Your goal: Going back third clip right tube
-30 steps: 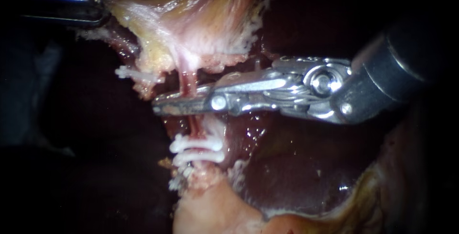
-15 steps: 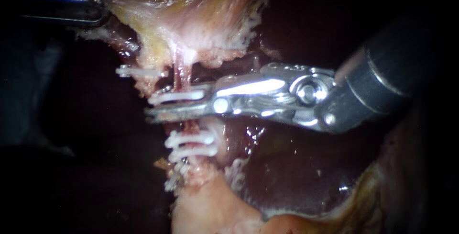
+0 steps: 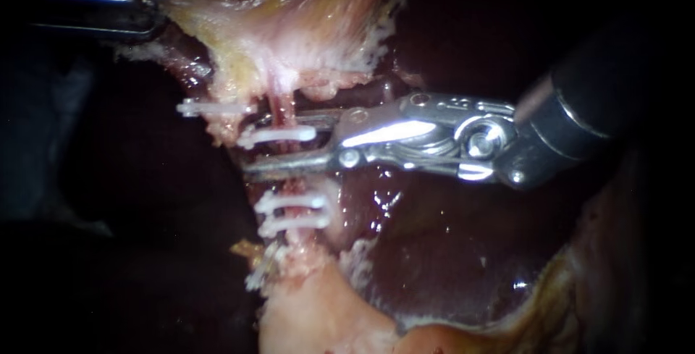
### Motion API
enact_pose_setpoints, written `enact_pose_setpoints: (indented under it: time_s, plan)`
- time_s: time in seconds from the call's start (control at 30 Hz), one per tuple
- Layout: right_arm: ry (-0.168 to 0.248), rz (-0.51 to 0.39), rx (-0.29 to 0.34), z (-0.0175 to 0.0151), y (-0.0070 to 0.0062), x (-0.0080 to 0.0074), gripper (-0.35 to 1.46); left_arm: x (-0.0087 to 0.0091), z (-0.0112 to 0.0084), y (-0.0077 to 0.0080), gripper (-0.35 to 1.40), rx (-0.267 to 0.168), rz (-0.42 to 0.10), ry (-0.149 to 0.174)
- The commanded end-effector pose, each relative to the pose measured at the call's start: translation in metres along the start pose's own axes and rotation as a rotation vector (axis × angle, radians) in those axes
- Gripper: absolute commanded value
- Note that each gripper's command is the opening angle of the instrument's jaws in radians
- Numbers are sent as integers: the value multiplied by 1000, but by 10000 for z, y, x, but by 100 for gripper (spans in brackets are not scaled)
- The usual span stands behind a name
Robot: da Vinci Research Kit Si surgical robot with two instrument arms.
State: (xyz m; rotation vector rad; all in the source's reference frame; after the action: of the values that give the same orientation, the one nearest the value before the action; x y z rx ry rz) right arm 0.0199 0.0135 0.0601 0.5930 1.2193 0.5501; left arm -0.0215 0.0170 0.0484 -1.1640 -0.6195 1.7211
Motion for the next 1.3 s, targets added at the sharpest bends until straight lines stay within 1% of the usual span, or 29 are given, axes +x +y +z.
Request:
enact_pose_setpoints:
  time_s: [0.03,0.2,0.3,0.4,0.53,0.7,0.9,1.03,1.17,1.3]
  plan:
    - [-1,-27,2,-4,0,0,49,0,0,0,-35,0,0,0]
    - [-1,-113,-15,-20,-2,-4,50,0,0,0,-35,0,0,0]
    - [-4,-180,-6,-34,-6,-9,50,0,-1,0,-35,0,0,0]
    - [-8,-249,8,-57,-12,-15,50,0,-1,0,-35,0,0,0]
    - [-10,-307,21,-90,-21,-24,50,0,-1,0,-35,0,0,0]
    - [-12,-334,33,-125,-32,-33,50,0,-1,0,-35,0,0,0]
    - [-13,-349,39,-148,-33,-40,50,0,-1,1,-35,0,0,0]
    - [-13,-355,37,-153,-33,-41,50,-1,2,0,-35,2,1,1]
    - [-13,-355,37,-154,-33,-41,50,-6,12,-1,-35,7,4,5]
    - [-13,-355,37,-154,-33,-41,50,-16,30,-3,-35,-5,10,0]
